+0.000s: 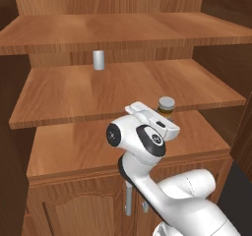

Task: Pick the cinnamon and honey bottle from the cabinet and place them next to the mug.

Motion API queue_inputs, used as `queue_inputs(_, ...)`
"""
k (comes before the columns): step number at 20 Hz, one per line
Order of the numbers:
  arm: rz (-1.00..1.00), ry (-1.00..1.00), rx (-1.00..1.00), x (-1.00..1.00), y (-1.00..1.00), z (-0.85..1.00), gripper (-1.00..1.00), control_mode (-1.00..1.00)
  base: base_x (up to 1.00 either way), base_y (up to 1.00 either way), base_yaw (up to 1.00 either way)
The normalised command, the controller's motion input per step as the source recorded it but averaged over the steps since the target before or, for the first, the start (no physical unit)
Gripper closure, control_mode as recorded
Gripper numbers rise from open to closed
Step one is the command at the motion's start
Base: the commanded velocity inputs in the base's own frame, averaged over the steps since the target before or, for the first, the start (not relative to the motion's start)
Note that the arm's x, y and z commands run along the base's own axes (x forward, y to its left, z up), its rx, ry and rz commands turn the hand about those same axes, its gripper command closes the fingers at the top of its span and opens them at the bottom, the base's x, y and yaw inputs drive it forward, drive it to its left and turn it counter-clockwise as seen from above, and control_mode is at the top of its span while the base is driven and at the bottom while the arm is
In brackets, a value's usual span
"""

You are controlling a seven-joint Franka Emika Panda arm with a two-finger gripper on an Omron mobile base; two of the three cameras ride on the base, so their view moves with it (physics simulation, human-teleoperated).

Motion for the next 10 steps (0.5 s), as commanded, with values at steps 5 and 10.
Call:
queue_inputs(5,0.0,0.0,0.0,0.0,0.0,0.0,1.0,-1.0,0.0,0.0,0.0)
queue_inputs(10,0.0,0.0,0.0,0.0,0.0,0.0,1.0,-1.0,0.0,0.0,0.0)
